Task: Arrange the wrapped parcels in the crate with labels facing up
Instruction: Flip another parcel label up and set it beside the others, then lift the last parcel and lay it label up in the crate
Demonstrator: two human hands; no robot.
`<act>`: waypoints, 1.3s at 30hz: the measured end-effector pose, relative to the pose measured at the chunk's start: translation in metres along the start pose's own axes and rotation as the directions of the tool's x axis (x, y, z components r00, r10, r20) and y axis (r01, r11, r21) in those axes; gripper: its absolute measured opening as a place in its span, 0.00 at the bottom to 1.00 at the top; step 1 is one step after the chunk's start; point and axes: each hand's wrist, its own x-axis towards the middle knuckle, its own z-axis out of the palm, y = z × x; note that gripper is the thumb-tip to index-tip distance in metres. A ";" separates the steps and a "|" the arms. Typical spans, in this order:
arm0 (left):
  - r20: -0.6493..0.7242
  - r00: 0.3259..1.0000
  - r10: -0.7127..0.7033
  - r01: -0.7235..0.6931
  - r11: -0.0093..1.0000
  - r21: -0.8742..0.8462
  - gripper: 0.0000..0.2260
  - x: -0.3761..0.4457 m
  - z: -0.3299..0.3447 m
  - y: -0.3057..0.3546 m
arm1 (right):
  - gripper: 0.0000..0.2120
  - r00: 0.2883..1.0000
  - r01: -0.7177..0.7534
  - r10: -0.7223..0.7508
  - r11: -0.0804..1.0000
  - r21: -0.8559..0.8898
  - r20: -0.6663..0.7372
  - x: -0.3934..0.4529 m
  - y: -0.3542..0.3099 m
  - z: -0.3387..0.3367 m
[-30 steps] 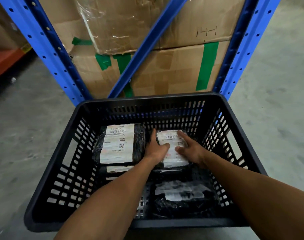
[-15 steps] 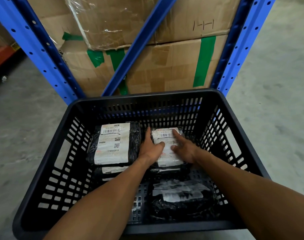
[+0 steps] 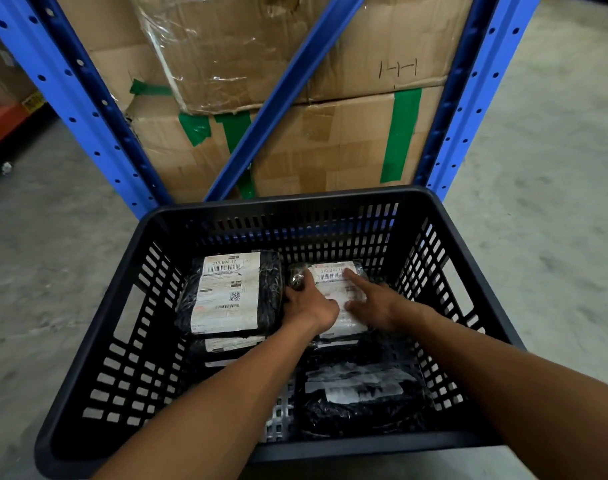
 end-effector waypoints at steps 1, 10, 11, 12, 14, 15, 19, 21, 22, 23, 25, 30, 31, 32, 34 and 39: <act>0.045 0.999 0.023 -0.027 0.995 0.100 0.39 -0.010 -0.006 0.000 | 0.37 1.000 0.017 -0.018 0.998 -0.058 -0.008 -0.005 0.000 -0.004; 0.505 0.844 0.181 -0.442 0.767 0.465 0.34 -0.078 -0.043 -0.032 | 0.43 0.910 -0.078 0.185 0.955 -0.285 0.370 -0.069 0.005 -0.026; 0.574 0.811 0.110 -0.422 0.790 0.444 0.35 -0.080 -0.043 -0.036 | 0.44 0.881 -0.103 0.225 0.950 -0.296 0.415 -0.075 0.004 -0.024; 0.620 0.781 0.073 -0.422 0.793 0.439 0.35 -0.081 -0.042 -0.040 | 0.43 0.861 -0.123 0.248 0.949 -0.291 0.445 -0.081 0.003 -0.022; 0.656 0.751 0.077 -0.446 0.792 0.418 0.34 -0.081 -0.038 -0.047 | 0.41 0.838 -0.154 0.271 0.950 -0.271 0.473 -0.090 0.003 -0.016; 0.656 0.749 0.095 -0.443 0.808 0.389 0.33 -0.080 -0.035 -0.051 | 0.37 0.829 -0.155 0.271 0.952 -0.265 0.489 -0.094 0.004 -0.013; 0.598 0.779 0.189 -0.420 0.865 0.273 0.27 -0.079 -0.036 -0.058 | 0.18 0.844 -0.214 0.235 0.972 -0.099 0.482 -0.097 0.009 -0.008; 0.550 0.802 0.235 -0.387 0.905 0.177 0.22 -0.079 -0.042 -0.061 | 0.23 0.856 -0.282 0.229 0.958 0.049 0.463 -0.098 0.011 -0.013; 0.521 0.816 0.251 -0.366 0.922 0.129 0.21 -0.079 -0.045 -0.063 | 0.26 0.875 -0.292 0.220 0.951 0.106 0.432 -0.099 0.011 -0.019; 0.494 0.829 0.262 -0.344 0.936 0.081 0.21 -0.079 -0.048 -0.064 | 0.28 0.896 -0.267 0.190 0.953 0.144 0.402 -0.103 0.010 -0.026; 0.437 0.856 0.275 -0.318 0.948 0.026 0.21 -0.080 -0.054 -0.062 | 0.30 0.926 -0.157 0.084 0.972 0.172 0.367 -0.112 0.009 -0.041; 0.235 0.903 0.361 -0.357 0.932 -0.061 0.19 -0.093 -0.079 -0.040 | 0.27 0.981 0.145 -0.156 0.985 0.096 0.119 -0.128 -0.003 -0.066; 0.165 0.904 0.395 -0.384 0.918 -0.098 0.19 -0.094 -0.084 -0.037 | 0.25 0.975 0.209 -0.217 0.971 0.118 0.054 -0.131 -0.005 -0.070; 0.091 0.903 0.421 -0.407 0.903 -0.140 0.20 -0.093 -0.090 -0.034 | 0.23 0.963 0.266 -0.269 0.953 0.149 0.004 -0.134 -0.005 -0.074; -0.022 0.890 0.456 -0.448 0.861 -0.241 0.23 -0.092 -0.102 -0.030 | 0.20 0.936 0.351 -0.341 0.913 0.205 -0.084 -0.142 -0.008 -0.083; -0.222 0.758 0.613 -0.650 0.686 -0.326 0.33 -0.105 -0.118 -0.022 | 0.20 0.903 0.395 -0.308 0.871 0.293 -0.301 -0.151 -0.027 -0.101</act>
